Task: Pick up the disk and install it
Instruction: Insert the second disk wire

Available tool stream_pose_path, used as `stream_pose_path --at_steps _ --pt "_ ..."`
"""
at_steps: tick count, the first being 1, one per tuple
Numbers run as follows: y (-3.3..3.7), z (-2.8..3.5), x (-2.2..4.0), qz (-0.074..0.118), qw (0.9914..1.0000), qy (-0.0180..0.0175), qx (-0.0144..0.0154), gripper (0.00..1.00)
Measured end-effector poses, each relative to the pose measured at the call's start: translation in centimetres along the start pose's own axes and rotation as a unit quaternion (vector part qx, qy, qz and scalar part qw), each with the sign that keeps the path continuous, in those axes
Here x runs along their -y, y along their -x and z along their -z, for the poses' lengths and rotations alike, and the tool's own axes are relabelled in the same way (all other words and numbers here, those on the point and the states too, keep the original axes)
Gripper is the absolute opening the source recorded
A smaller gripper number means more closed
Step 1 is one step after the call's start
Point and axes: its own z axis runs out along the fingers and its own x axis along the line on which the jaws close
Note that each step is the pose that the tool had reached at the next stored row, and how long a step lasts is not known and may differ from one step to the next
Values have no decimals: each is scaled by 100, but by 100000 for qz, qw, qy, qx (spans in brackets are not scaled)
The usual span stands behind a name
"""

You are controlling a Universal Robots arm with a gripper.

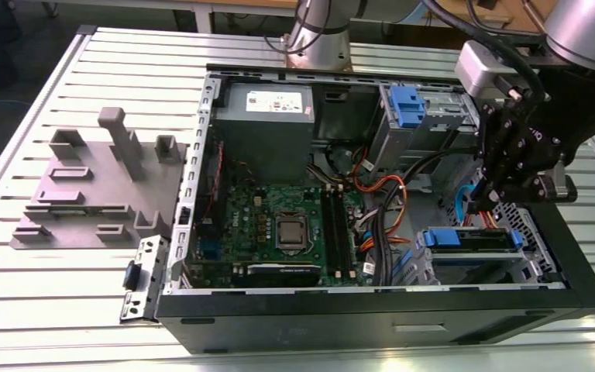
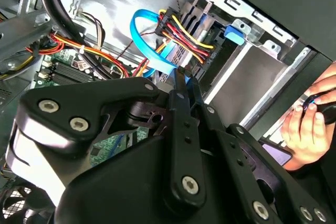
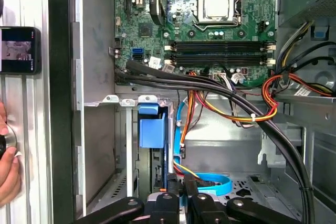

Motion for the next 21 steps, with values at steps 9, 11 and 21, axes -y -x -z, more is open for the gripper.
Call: stream_pose_path --at_steps 9,11,21 --pt "-33 -3 -3 27 100000 -1 31 16" --pt "-70 -9 -5 26 100000 -3 205 16" --pt "-184 -54 -44 -54 99951 -198 3115 16"
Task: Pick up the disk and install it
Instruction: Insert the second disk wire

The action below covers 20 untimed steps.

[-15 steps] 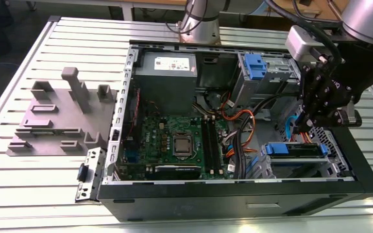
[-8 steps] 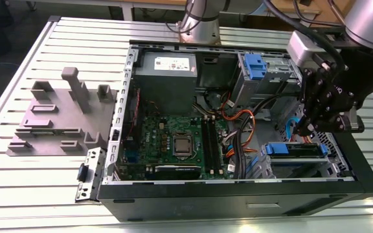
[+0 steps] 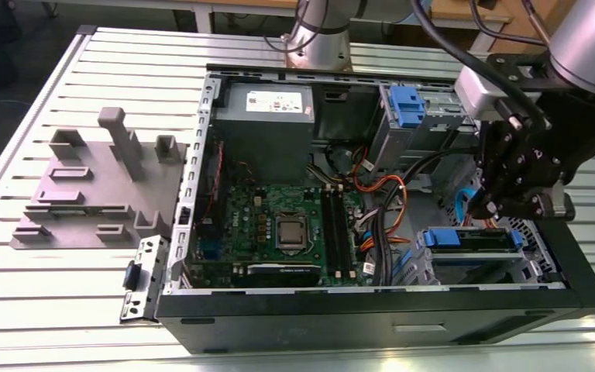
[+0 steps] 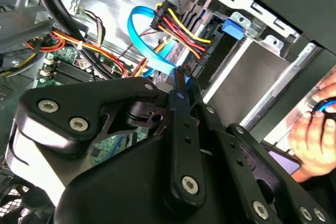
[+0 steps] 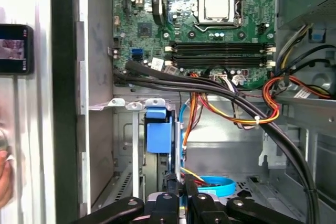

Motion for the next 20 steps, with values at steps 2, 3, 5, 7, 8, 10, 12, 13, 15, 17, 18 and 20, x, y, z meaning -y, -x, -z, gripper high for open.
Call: stream_pose_path --at_steps 2,3,5,7,8,10,12,13,15,17,18,20 --pt "-17 -10 -6 3 99999 -132 490 16" --pt "-31 -16 -9 8 99998 -230 615 16" --pt "-51 -23 -12 23 99997 -392 659 16" --pt "-55 -29 -14 54 99996 -569 671 16" --pt "-57 -29 -17 95 99995 -660 726 16" --pt "-62 -34 -20 170 99989 -944 1101 16" --pt "-70 -36 -26 251 99984 -1258 1220 16" --pt "-70 -37 -27 287 99983 -1322 1224 16" --pt "-78 -42 -36 299 99982 -1433 1231 16" --pt "-96 -51 -51 299 99978 -1628 1255 16" --pt "-103 -56 -57 294 99977 -1674 1272 16" --pt "-110 -69 -58 303 99976 -1724 1285 16"
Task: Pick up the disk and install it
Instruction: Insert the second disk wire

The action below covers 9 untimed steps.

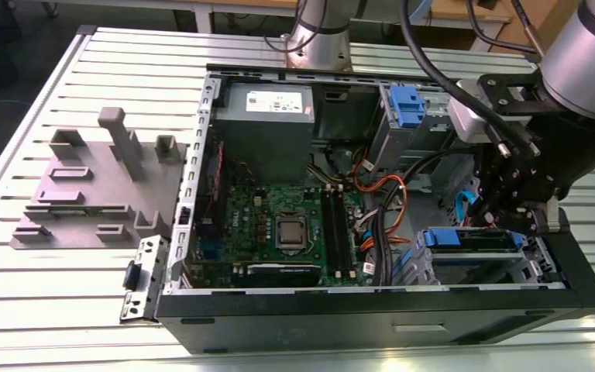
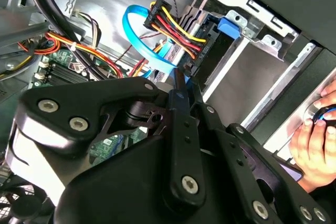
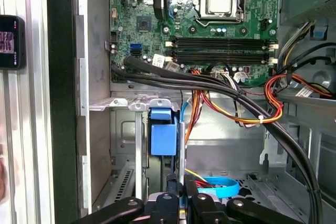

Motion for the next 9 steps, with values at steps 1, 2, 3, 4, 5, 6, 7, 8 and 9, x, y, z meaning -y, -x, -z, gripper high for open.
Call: stream_pose_path --at_steps 1,2,3,4,5,6,7,8,9 --pt "-4 -6 -1 0 100000 -15 -7 16" --pt "-9 -9 -1 -2 100000 -20 -16 16" --pt "-14 -11 -2 -5 100000 -32 -16 16" --pt "-17 -12 -2 -5 100000 -46 -12 16" --pt "-20 -14 -2 -6 100000 -62 -9 16" --pt "-24 -17 -2 -8 100000 -82 -9 16" --pt "-32 -20 -2 -7 100000 -108 -16 16" --pt "-40 -25 -3 -9 100000 -135 -8 16" --pt "-48 -29 -3 -5 100000 -171 -7 16"
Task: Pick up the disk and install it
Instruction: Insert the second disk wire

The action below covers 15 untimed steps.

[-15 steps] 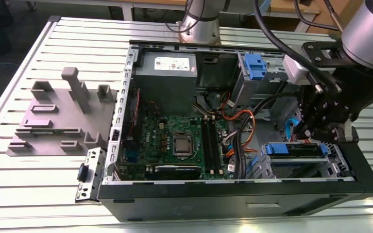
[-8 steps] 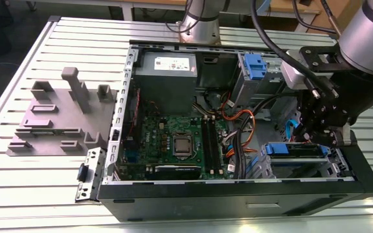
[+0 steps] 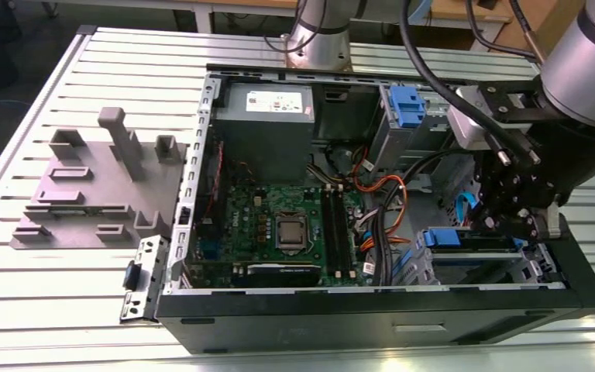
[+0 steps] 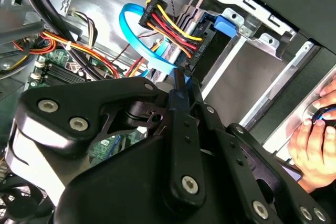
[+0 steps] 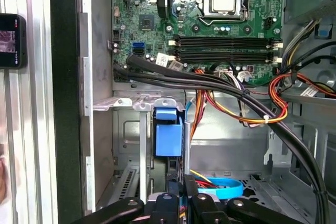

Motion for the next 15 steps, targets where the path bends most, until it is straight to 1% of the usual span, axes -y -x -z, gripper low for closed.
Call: stream_pose_path --at_steps 7,15 --pt "-18 -31 -2 6 100000 -160 1 16" --pt "-19 -76 -6 5 100000 -166 -5 16"
